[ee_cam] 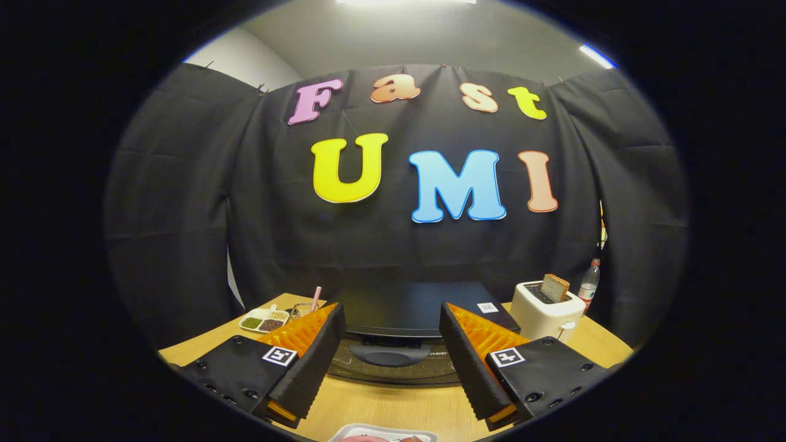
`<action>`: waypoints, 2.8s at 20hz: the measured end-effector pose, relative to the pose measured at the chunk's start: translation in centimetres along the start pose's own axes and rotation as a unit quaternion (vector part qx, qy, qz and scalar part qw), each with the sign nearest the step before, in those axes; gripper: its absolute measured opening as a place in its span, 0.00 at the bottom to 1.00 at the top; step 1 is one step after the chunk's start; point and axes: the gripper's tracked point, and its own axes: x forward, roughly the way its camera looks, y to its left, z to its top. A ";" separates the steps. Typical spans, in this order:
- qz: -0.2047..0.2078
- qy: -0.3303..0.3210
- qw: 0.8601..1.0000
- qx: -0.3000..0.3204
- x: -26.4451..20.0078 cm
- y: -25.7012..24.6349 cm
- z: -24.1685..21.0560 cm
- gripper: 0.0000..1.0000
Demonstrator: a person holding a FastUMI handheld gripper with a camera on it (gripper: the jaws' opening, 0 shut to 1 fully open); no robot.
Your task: Open the toaster oven, put the food inside, and close the toaster oven door.
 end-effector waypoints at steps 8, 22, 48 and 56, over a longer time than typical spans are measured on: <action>-0.023 0.043 0.999 -0.011 5.4 0.3 -4.8 0.98; -0.058 0.054 0.997 -0.010 6.3 0.2 -8.1 0.99; -0.047 0.170 0.984 -0.003 -2.0 -2.4 -11.1 0.98; 0.000 0.274 0.957 0.095 -6.1 -4.4 -14.2 0.99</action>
